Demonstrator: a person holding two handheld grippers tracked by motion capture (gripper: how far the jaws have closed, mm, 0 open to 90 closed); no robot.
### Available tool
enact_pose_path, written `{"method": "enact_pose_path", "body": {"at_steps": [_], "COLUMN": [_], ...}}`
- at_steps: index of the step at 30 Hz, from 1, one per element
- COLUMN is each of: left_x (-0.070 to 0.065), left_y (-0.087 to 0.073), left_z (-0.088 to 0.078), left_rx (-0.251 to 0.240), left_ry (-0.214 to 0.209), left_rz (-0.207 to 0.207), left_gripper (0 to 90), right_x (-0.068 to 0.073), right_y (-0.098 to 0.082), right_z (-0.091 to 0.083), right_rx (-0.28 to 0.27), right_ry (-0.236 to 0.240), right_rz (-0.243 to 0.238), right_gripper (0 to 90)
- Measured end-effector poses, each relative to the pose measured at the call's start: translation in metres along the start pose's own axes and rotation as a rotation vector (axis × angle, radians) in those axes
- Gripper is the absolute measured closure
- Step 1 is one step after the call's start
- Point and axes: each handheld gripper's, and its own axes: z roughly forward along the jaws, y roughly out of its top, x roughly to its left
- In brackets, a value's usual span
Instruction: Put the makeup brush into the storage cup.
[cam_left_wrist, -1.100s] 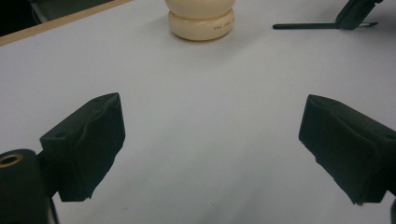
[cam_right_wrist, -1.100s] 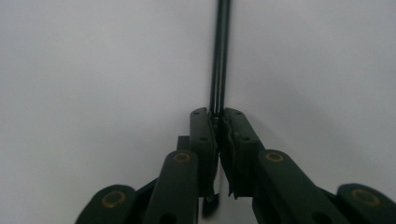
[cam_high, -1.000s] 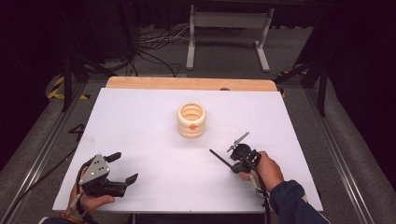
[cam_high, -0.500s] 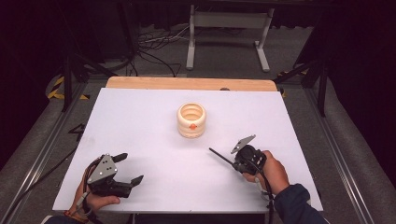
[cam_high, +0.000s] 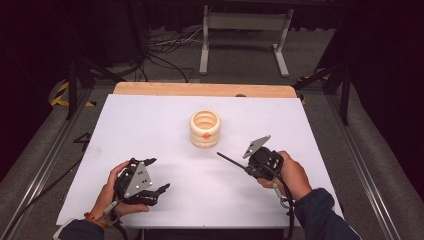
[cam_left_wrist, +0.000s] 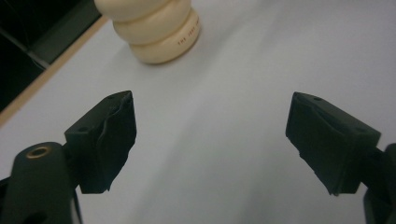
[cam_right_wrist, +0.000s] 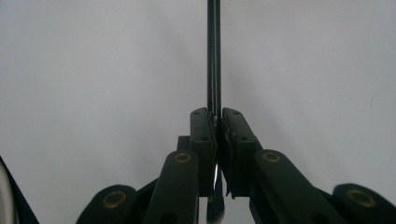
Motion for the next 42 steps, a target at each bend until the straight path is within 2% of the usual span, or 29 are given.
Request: {"method": "enact_pose_path", "body": {"at_steps": [4,7,9,10,11,12,17,18,24,26,27,29,32,38,39,40,42], "left_x": [-0.008,-0.018,-0.024,-0.024,-0.029,-0.033,-0.045,-0.047,-0.047,-0.048,-0.050,-0.051,-0.054,-0.059,-0.060,-0.063,-0.063], "left_y": [0.014,0.025,0.029,0.029,0.033,0.034,0.037,0.037,0.039,0.039,0.039,0.040,0.042,0.040,0.040,0.039,0.038], "left_z": [0.010,0.020,0.024,0.024,0.028,0.031,0.041,0.043,0.049,0.051,0.053,0.055,0.059,0.065,0.066,0.067,0.067], "left_rx": [-0.013,-0.001,0.005,0.005,0.015,0.020,0.057,0.065,0.072,0.075,0.077,0.078,0.099,0.135,0.155,0.144,0.153], "left_ry": [0.038,0.052,0.057,0.057,0.056,0.064,0.088,0.080,0.078,0.073,0.073,0.056,0.063,0.068,0.071,0.074,0.079], "left_rz": [0.097,0.205,0.248,0.248,0.289,0.310,0.426,0.418,0.454,0.460,0.478,0.500,0.535,0.545,0.563,0.548,0.560], "left_gripper": [22.4,25.9,28.0,29.1,29.1,31.7,35.9,36.6,38.9,42.8,42.8,50.0,58.1,67.2,69.9,73.6,79.8], "right_x": [0.006,0.012,0.015,0.015,0.016,0.018,0.024,0.025,0.036,0.037,0.040,0.045,0.048,0.056,0.057,0.058,0.059], "right_y": [0.013,0.026,0.031,0.031,0.034,0.040,0.054,0.056,0.074,0.076,0.079,0.085,0.092,0.098,0.098,0.099,0.100], "right_z": [0.004,0.010,0.013,0.013,0.014,0.016,0.023,0.024,0.030,0.031,0.032,0.034,0.037,0.039,0.040,0.040,0.040], "right_rx": [0.011,0.037,0.042,0.042,0.046,0.045,0.059,0.058,0.074,0.080,0.089,0.099,0.104,0.106,0.104,0.103,0.104], "right_ry": [0.021,0.052,0.069,0.069,0.077,0.101,0.125,0.129,0.140,0.145,0.145,0.151,0.160,0.173,0.174,0.176,0.174], "right_rz": [-0.020,-0.046,-0.043,-0.043,-0.042,-0.039,-0.043,-0.050,-0.073,-0.082,-0.089,-0.100,-0.105,-0.123,-0.125,-0.125,-0.129], "right_gripper": [84.1,84.1,84.1,84.1,84.1,84.1,84.1,84.1,84.1,84.1,84.1,84.1,84.1,84.1,84.1,84.0,84.1]}}
